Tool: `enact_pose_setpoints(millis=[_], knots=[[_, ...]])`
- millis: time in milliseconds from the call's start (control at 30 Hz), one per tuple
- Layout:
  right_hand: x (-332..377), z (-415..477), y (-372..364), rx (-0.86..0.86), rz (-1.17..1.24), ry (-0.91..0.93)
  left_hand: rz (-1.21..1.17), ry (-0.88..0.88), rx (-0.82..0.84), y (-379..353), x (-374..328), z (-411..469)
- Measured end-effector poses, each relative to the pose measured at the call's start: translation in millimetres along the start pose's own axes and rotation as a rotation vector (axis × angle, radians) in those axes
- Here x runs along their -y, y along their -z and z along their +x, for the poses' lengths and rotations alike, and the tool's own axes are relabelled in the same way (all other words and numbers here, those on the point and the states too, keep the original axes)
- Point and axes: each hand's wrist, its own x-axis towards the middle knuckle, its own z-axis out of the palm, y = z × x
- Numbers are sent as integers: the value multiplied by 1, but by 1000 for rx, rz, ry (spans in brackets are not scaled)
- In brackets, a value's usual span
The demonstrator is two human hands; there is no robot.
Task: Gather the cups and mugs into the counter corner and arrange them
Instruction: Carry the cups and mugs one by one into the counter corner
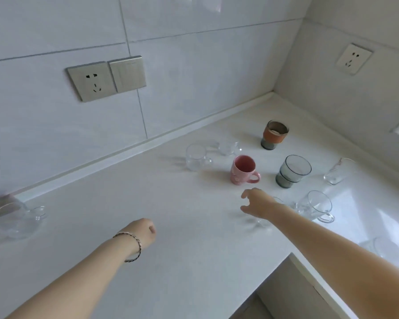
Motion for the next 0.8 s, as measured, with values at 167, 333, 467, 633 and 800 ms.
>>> enact_pose_setpoints(millis=[167,333,467,633,800], knots=[[-61,5,6,34,-185,-41,54,-61,35,-10,-69,18],[-83,7,-9,37,-175,-38,132,-60,107,-22,-90,22],[-78,9,-7,-8,-183,-46,130,-1,125,-28,-77,15],[-39,1,-7,-15,-276,21,88,68,127,-29,-47,-4],[41,-19,-16,-20,-262,211,-12,120,95,-22,1,-39]])
